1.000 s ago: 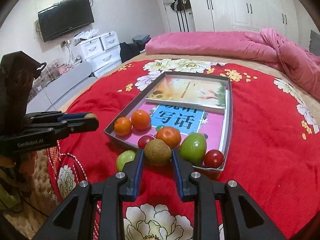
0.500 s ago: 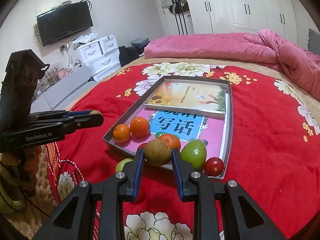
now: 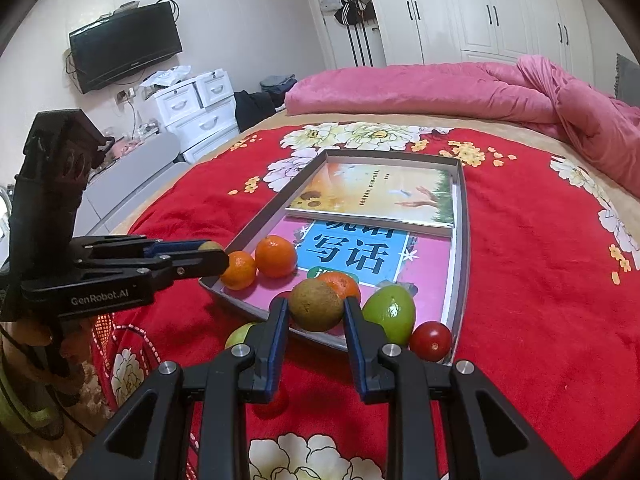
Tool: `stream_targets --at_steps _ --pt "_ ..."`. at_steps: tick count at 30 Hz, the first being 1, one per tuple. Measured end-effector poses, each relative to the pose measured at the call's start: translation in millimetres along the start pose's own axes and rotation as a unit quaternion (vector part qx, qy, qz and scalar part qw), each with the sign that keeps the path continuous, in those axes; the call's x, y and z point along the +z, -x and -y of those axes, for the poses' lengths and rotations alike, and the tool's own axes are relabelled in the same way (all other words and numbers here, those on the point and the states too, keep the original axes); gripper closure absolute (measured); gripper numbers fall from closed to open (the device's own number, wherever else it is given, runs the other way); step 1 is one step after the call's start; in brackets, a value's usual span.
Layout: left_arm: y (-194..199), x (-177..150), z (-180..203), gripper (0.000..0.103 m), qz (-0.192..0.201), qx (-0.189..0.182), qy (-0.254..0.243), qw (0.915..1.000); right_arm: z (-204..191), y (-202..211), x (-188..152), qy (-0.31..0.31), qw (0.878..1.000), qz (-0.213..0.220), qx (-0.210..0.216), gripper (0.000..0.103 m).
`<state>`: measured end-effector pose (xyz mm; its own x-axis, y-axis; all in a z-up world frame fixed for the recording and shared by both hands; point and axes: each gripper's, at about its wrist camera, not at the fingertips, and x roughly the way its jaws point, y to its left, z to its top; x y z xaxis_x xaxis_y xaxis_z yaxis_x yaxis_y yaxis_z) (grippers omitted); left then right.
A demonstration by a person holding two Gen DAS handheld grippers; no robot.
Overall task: Organize fruits
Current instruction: 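Lift and carry both held kiwis over the tray rim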
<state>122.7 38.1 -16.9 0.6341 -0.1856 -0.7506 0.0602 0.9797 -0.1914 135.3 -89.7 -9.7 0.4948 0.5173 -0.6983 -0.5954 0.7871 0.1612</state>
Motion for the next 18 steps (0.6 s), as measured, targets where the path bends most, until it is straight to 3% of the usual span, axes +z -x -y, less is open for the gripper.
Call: stream_targets --at_steps 18 --pt "-28 2 8 0.080 -0.025 -0.012 -0.019 0.9994 -12 -13 6 0.025 1.000 -0.009 0.003 0.075"
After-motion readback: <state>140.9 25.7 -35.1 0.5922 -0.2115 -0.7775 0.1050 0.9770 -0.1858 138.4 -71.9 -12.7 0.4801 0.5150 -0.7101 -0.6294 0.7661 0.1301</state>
